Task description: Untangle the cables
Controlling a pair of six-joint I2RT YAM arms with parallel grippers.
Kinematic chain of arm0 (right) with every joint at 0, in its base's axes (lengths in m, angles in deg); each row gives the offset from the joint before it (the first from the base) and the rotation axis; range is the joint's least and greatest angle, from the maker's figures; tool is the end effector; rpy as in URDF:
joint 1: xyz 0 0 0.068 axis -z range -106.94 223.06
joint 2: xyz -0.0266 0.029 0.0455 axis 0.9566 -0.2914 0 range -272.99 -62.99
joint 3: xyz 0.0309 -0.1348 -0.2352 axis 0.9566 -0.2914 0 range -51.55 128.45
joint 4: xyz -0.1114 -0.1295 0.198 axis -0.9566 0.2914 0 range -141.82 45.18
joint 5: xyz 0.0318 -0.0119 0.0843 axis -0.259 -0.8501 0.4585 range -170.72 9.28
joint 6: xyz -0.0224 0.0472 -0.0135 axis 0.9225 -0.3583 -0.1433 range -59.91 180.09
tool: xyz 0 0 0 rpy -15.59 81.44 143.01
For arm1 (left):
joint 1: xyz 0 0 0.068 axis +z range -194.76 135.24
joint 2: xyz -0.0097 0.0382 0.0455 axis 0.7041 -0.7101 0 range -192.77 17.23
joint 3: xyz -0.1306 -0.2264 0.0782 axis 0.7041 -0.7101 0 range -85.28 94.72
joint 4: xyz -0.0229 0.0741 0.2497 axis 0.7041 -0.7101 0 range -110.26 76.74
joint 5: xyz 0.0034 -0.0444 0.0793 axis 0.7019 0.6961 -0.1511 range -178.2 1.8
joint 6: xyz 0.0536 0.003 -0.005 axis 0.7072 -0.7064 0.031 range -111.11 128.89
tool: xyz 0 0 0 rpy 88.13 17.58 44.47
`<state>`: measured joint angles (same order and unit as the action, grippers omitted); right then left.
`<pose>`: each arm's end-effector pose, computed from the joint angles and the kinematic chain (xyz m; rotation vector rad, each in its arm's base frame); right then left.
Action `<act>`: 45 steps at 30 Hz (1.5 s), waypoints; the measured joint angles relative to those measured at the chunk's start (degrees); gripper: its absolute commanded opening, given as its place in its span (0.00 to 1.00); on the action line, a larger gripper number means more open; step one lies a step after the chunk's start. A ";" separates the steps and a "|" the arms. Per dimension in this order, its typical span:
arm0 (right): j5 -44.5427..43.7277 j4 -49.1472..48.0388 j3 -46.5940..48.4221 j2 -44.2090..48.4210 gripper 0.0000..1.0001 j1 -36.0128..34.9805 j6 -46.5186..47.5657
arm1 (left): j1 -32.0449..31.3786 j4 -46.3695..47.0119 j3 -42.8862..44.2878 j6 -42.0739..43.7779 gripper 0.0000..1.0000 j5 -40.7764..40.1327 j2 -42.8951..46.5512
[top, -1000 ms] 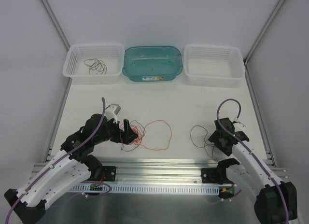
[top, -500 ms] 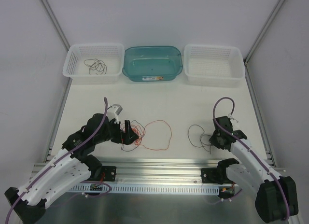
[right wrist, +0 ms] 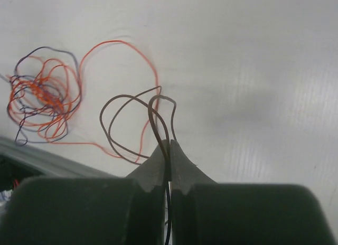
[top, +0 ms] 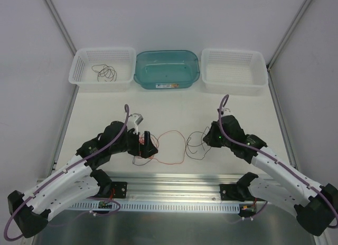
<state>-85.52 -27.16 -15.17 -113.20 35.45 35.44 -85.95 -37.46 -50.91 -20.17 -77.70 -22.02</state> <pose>0.1515 0.1130 0.2479 -0.2121 2.2766 0.4878 0.1162 -0.1104 0.2665 0.3515 2.1800 -0.9117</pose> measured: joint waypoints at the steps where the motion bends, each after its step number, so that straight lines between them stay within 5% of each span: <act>1: 0.42 -0.68 1.20 -0.63 0.01 -1.57 0.90 | -0.61 0.39 0.24 0.02 0.96 0.00 -0.61; 11: 6.73 -7.74 9.60 -5.35 0.01 -12.35 8.72 | -3.96 9.53 2.29 -1.07 0.95 0.00 -6.75; 27: 11.96 -12.46 11.30 -9.27 0.01 -19.23 14.10 | -9.51 21.57 4.74 -1.31 0.89 6.14 -14.97; 38: 14.62 -15.96 11.15 -9.35 0.01 -20.26 15.10 | -9.51 26.14 3.61 -2.05 0.75 7.15 -14.64; 45: 18.27 -19.69 7.06 -8.59 0.01 -20.70 16.06 | -9.51 26.93 1.20 -1.64 0.55 5.90 -10.36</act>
<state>-67.24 -46.85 -8.11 -121.79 14.76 51.51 -95.46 -10.54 -49.71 -21.80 -71.80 -32.38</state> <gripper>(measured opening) 0.028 0.593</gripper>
